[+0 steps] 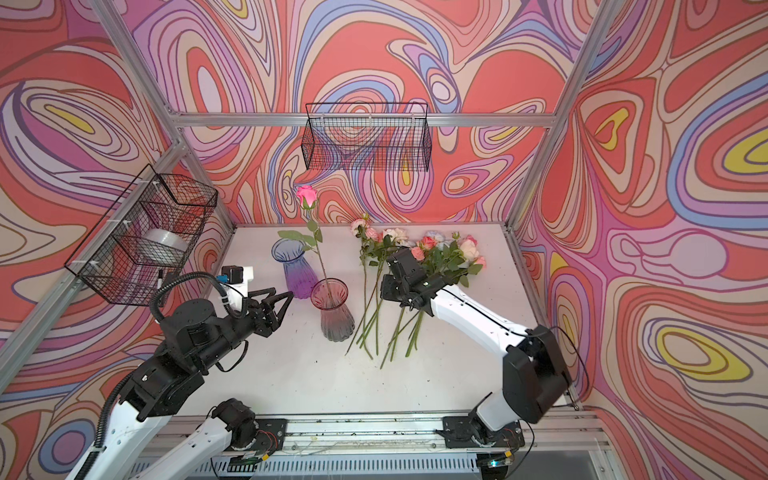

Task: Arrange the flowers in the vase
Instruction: 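Open the left gripper and draw it back while the right gripper returns to the roses, then close the right gripper on a white rose stem and lift it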

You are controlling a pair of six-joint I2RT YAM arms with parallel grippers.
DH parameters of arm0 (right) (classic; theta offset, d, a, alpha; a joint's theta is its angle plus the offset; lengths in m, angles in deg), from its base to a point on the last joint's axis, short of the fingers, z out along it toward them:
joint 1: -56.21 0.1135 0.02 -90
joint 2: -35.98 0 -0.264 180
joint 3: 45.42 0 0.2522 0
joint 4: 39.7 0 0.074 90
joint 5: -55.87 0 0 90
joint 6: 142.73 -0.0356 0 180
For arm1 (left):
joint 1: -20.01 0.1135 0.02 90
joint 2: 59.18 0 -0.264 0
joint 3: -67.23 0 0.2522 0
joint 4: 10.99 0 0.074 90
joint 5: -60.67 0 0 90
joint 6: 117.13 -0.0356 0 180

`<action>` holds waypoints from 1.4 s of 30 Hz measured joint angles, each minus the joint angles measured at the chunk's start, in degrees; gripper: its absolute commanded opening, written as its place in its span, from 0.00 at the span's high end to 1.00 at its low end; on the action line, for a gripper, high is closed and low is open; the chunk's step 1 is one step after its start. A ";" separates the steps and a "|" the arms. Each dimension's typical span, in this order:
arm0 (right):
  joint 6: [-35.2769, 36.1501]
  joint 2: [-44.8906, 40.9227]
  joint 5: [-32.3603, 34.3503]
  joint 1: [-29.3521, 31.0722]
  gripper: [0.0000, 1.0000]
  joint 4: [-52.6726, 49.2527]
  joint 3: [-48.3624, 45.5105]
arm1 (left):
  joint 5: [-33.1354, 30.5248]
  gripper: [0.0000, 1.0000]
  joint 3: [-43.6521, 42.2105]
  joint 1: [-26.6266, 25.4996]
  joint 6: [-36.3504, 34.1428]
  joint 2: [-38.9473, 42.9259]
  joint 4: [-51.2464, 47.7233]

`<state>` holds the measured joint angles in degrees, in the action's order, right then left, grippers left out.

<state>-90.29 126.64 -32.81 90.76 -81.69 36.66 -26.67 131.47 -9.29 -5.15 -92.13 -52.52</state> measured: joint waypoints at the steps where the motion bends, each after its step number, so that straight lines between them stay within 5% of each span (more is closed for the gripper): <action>1: -0.68 2.08 -0.42 -0.04 0.76 0.59 0.39 | -0.11 0.43 -1.46 0.00 1.14 1.81 -0.63; 15: -8.66 23.78 -9.25 -0.35 0.71 7.85 7.13 | -1.40 0.40 -11.17 0.00 11.28 16.63 -6.43; 22: -10.80 26.91 -10.84 -0.35 0.86 9.66 9.53 | -1.16 0.38 -12.35 0.00 11.93 16.74 -6.47; 27: -12.04 27.23 -9.05 -0.35 1.00 8.85 9.57 | -0.98 0.38 -12.35 0.00 11.89 16.74 -6.51; 34: -8.96 25.68 -4.98 -0.72 1.00 5.62 8.98 | -0.72 0.38 -12.35 0.00 11.87 16.74 -6.58; 42: -5.90 13.84 -5.70 -3.96 1.00 4.02 1.57 | 0.68 0.38 -12.31 0.00 12.17 13.49 -5.86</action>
<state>-96.20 140.47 -38.51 86.80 -77.67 38.23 -26.00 119.16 -9.29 7.02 -78.64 -58.38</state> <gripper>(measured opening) 0.049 0.624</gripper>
